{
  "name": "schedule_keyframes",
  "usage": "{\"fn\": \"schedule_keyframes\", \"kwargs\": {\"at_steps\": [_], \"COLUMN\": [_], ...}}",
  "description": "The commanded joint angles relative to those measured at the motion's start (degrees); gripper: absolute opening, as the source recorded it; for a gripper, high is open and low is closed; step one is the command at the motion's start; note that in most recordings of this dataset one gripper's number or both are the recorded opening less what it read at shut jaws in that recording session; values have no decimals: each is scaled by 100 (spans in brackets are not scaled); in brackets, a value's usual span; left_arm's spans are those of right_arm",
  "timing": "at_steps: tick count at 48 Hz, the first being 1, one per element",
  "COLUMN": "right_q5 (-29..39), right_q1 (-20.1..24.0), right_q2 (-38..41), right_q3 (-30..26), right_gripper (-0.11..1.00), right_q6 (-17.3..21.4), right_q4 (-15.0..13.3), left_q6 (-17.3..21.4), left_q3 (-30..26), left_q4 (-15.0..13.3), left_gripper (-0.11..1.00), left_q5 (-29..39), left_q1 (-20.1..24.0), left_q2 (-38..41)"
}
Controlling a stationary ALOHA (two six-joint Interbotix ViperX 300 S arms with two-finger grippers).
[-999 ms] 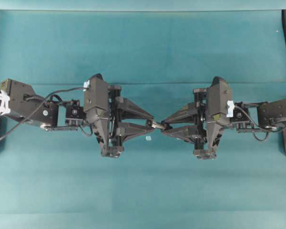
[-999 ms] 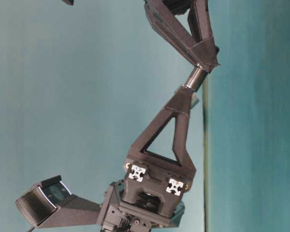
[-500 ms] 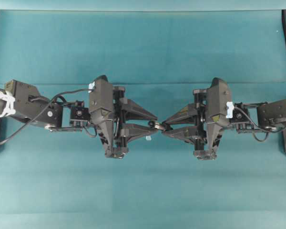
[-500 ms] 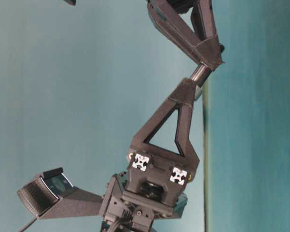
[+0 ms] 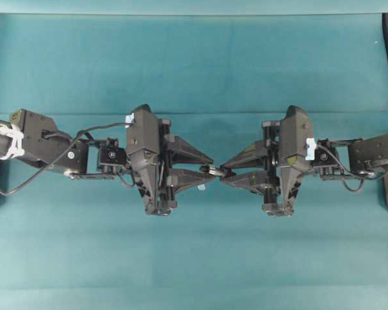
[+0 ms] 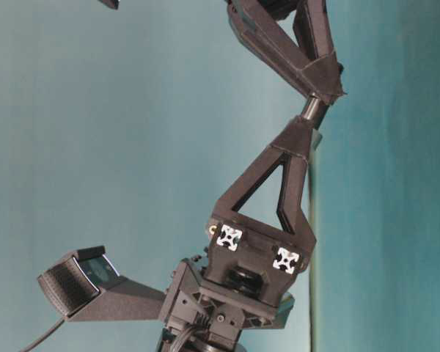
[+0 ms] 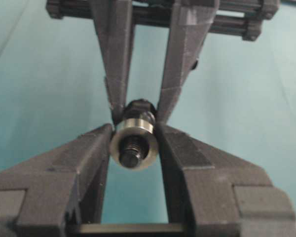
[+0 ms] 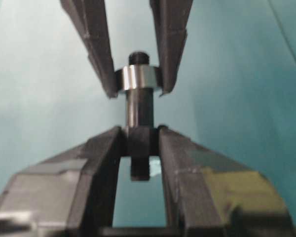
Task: Insert the washer onto the shaft with both hands.
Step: 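Push the washer with the left gripper onto the shaft toward the right gripper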
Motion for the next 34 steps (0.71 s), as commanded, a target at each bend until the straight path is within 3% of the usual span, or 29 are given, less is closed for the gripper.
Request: {"fn": "schedule_keyframes", "kwargs": {"at_steps": [1,34], "right_q5": [-62,-44], "right_q1": [-35,-88], "right_q2": [-53,18], "right_q3": [-167,-299], "right_gripper": [0,0], "right_q6": [-70,-176], "right_q4": [9,0], "left_q6": [9,26], "left_q3": [-132,-264], "left_q4": [9,18], "left_gripper": [36,36], "left_q5": [-9,185], "left_q1": [-53,-70], "left_q2": [18,88]}}
